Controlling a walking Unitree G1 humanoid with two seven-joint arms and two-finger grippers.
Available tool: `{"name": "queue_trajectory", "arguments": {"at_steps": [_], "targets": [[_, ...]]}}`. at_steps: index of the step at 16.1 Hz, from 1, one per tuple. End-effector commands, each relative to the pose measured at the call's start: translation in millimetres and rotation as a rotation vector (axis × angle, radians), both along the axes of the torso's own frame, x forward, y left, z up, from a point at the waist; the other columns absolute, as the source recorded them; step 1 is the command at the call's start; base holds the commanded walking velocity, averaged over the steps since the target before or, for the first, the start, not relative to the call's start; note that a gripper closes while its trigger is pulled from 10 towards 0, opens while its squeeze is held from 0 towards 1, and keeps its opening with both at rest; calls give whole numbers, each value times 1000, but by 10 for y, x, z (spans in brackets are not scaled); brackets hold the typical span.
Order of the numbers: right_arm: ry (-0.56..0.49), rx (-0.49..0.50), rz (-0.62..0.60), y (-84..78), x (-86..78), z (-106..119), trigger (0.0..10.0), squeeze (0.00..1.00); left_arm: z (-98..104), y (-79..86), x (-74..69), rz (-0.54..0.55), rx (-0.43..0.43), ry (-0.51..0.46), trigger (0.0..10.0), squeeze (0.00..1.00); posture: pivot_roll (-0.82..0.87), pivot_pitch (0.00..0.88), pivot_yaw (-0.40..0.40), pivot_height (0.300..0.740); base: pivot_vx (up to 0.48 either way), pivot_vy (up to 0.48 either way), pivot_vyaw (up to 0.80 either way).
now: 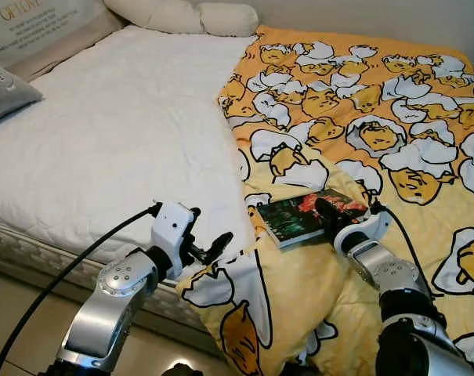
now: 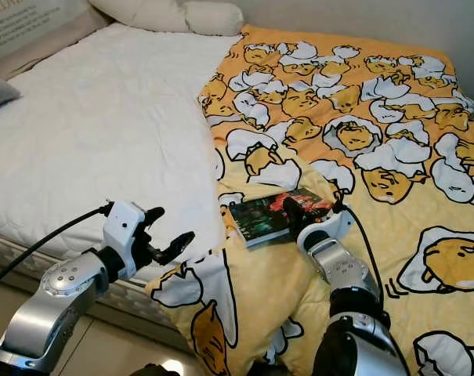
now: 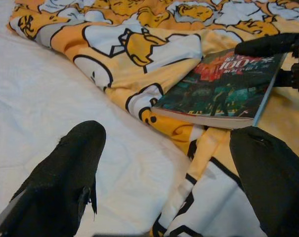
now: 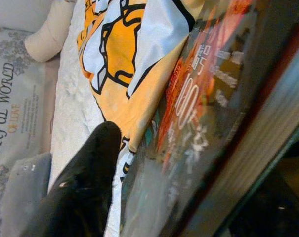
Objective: Clean up the room
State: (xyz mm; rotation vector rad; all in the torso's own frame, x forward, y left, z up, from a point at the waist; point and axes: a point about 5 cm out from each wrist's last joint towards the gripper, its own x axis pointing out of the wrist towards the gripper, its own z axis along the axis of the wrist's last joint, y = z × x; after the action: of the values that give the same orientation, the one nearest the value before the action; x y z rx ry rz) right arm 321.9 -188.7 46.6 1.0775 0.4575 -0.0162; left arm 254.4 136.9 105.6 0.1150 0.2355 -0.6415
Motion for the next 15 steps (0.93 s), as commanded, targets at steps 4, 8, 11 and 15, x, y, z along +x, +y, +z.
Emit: {"name": "queue_trajectory", "arguments": {"at_steps": [4,8,11,15], "targets": [[-20,-19,7,0,46,37,0,0,-15,-27,1,-4,16,-2,10000,0,-60,8,4,740,0,0,0],[0,-22,24,69,35,-24,0,0,-27,28,9,27,27,-4,10000,0,-65,0,3,740,0,0,0],[6,-15,8,117,39,-40,0,0,-31,20,15,30,28,-4,10000,0,-82,6,21,740,0,0,0],[-94,-73,3,93,112,120,0,0,45,71,128,167,79,-114,10000,0,-78,20,13,740,0,0,0]]}}
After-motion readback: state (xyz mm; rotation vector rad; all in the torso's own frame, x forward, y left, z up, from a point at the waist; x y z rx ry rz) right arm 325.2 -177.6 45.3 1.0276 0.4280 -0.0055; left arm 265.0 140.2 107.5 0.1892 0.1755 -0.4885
